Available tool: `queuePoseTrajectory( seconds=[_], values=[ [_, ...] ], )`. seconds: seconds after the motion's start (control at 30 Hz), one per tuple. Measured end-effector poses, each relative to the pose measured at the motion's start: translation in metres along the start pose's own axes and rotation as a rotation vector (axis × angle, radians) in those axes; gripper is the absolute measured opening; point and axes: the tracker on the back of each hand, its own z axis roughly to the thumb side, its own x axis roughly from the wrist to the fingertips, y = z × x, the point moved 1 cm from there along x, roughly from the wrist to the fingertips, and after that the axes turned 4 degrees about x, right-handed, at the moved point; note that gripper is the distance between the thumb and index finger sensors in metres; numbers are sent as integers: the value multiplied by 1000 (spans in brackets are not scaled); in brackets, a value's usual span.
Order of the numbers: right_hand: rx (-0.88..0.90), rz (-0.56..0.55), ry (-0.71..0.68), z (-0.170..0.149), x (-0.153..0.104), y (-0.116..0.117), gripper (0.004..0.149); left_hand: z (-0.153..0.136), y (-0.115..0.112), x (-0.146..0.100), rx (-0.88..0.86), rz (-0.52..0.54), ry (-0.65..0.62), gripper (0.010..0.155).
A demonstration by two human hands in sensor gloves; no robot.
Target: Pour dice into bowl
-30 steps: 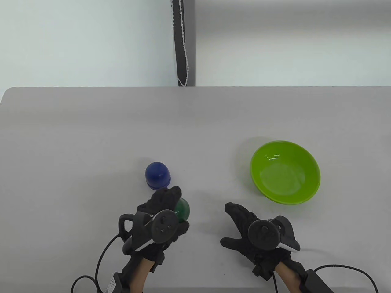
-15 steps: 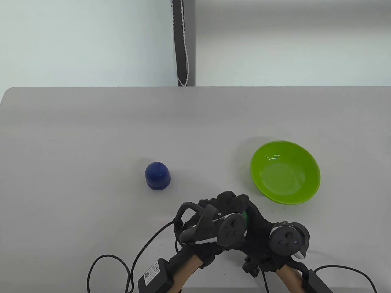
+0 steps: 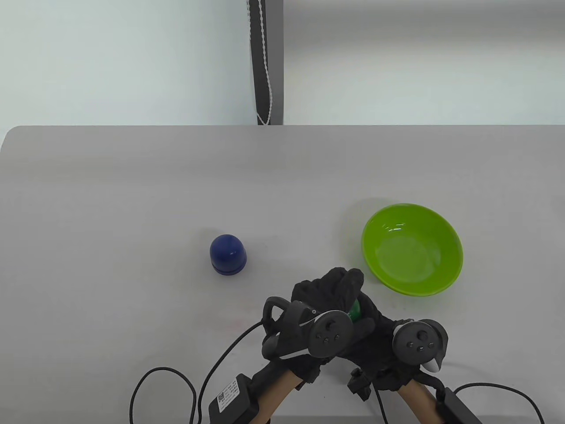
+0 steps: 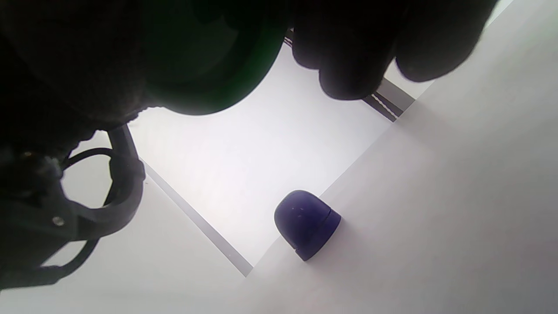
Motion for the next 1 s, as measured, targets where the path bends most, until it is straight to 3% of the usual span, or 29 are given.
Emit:
queuePoseTrajectory(
  seconds=[0.3, 0.47, 0.63, 0.8, 1.0],
  values=[
    [6, 26, -27, 2, 0, 2, 112, -12, 24, -5, -90, 248, -55, 84],
    [15, 27, -22, 0, 1, 0, 112, -27, 47, -17, -98, 344, -21, 84],
    [67, 21, 5, -5, 1, -3, 112, -59, 59, -35, -68, 365, 55, 83],
    [149, 7, 27, -9, 2, -6, 113, -99, 38, -54, 47, 266, 154, 84],
    [241, -1, 52, -14, 2, -9, 113, -143, -13, -73, 39, 152, 259, 83]
  ],
)
